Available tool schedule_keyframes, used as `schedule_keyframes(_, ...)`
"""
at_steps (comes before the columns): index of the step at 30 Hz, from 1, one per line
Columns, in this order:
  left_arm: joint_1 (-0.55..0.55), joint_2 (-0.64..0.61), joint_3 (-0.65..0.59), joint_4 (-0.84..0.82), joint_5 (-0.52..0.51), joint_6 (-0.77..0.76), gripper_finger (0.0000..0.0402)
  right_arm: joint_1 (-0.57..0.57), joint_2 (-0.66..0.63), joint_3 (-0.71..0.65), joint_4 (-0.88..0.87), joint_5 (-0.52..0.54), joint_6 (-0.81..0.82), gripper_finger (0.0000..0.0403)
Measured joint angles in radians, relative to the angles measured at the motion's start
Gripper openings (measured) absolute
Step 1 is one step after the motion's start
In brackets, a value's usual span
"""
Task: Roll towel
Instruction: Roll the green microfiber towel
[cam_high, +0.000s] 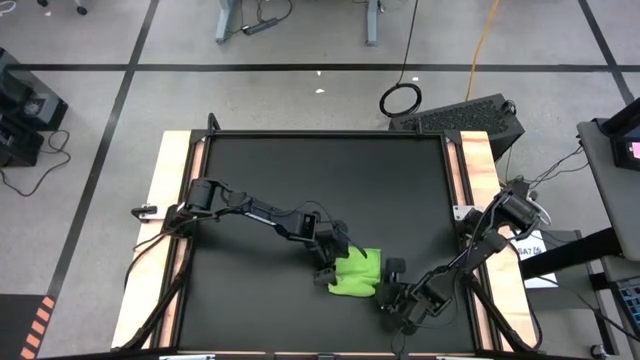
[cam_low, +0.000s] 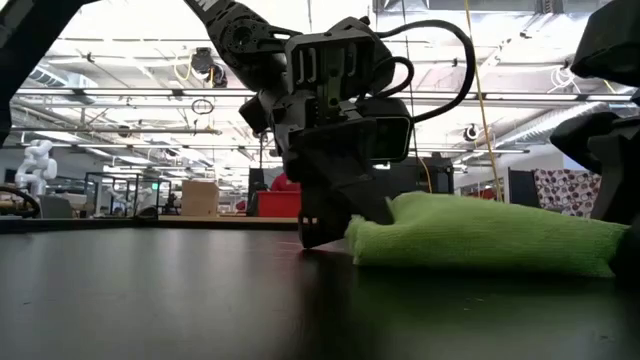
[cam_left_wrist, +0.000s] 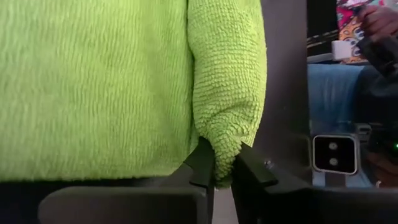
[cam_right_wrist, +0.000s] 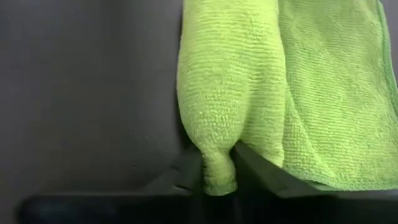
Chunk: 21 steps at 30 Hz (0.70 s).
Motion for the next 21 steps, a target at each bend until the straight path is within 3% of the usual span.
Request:
schedule_keyframes(5,0.0,-0.008,-0.002,0.041,0.005,0.002,0.0088,-0.001,-0.007,-0.001,-0.014,-0.011,0.048,0.0012)
schedule_keyframes(14,0.0,-0.065,0.002,0.068,-0.019,0.032,0.024,0.028,-0.026,-0.003,-0.016,-0.061,0.179,0.0007)
schedule_keyframes(21,-0.037,-0.146,0.004,0.003,-0.213,0.178,0.0257,0.038,-0.056,-0.004,-0.012,-0.152,0.223,0.0004)
